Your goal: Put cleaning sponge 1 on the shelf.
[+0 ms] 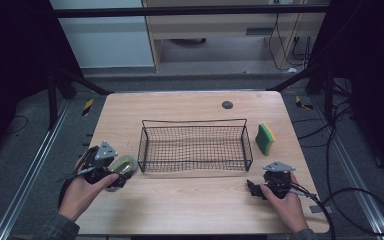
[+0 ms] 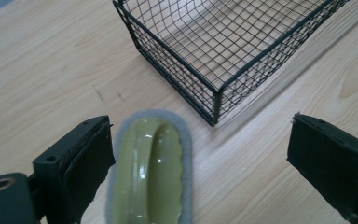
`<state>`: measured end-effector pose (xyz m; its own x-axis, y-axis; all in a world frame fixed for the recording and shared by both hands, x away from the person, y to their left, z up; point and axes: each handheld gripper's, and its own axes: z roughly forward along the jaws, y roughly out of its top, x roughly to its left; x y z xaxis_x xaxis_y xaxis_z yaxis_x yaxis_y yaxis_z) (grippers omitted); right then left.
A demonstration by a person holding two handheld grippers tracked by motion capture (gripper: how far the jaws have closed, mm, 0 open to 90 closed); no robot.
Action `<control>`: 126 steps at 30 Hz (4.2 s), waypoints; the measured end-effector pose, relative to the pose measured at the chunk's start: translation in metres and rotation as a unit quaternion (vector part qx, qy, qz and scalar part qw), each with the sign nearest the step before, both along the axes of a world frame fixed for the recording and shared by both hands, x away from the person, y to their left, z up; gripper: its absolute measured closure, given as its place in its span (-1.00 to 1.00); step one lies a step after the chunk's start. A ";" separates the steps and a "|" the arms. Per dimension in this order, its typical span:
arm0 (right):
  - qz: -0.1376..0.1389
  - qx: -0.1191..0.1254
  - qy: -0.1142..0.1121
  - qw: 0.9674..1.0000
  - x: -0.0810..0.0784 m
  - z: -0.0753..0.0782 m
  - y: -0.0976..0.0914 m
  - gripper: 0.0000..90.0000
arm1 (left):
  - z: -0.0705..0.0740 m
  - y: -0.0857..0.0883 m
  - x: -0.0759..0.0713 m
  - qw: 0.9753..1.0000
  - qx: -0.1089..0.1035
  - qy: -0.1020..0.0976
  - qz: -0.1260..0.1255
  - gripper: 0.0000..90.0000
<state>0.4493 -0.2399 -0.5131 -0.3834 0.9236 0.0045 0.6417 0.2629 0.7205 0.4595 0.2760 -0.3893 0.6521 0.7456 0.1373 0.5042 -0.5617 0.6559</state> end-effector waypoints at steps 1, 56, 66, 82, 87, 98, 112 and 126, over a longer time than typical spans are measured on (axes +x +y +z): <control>0.000 0.002 0.001 1.000 0.000 0.000 0.000 -0.99 | 0.004 0.002 0.004 1.000 0.011 -0.001 0.002 -0.87; 0.003 -0.003 -0.003 1.000 -0.001 0.000 -0.001 -0.99 | -0.001 0.020 0.056 0.977 0.142 0.159 -0.004 0.11; 0.003 -0.003 -0.004 1.000 -0.001 -0.001 -0.001 -0.99 | -0.012 0.015 0.064 0.972 0.145 0.183 -0.007 0.20; 0.006 -0.004 -0.004 1.000 -0.001 -0.001 -0.002 -0.99 | -0.034 0.006 0.071 0.965 0.157 0.208 -0.010 0.23; 0.007 -0.004 -0.004 1.000 -0.001 -0.001 -0.002 -0.99 | -0.037 0.005 0.072 0.965 0.157 0.212 -0.013 0.27; 0.007 -0.004 -0.004 1.000 -0.001 -0.001 -0.002 -0.99 | -0.037 0.005 0.071 0.964 0.157 0.212 -0.014 0.35; 0.009 -0.005 -0.004 1.000 -0.002 -0.001 -0.003 -0.99 | -0.032 0.008 0.069 0.967 0.150 0.204 -0.019 0.57; 0.010 -0.005 -0.004 1.000 -0.001 -0.001 -0.003 -0.99 | -0.007 0.022 0.059 0.975 0.147 0.159 -0.039 0.57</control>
<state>0.4480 -0.2424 -0.5137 -0.4009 0.9161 -0.0074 0.6309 0.2819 0.7228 0.5181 0.2981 -0.3964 0.7498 0.6506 0.1202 0.6038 -0.7472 0.2779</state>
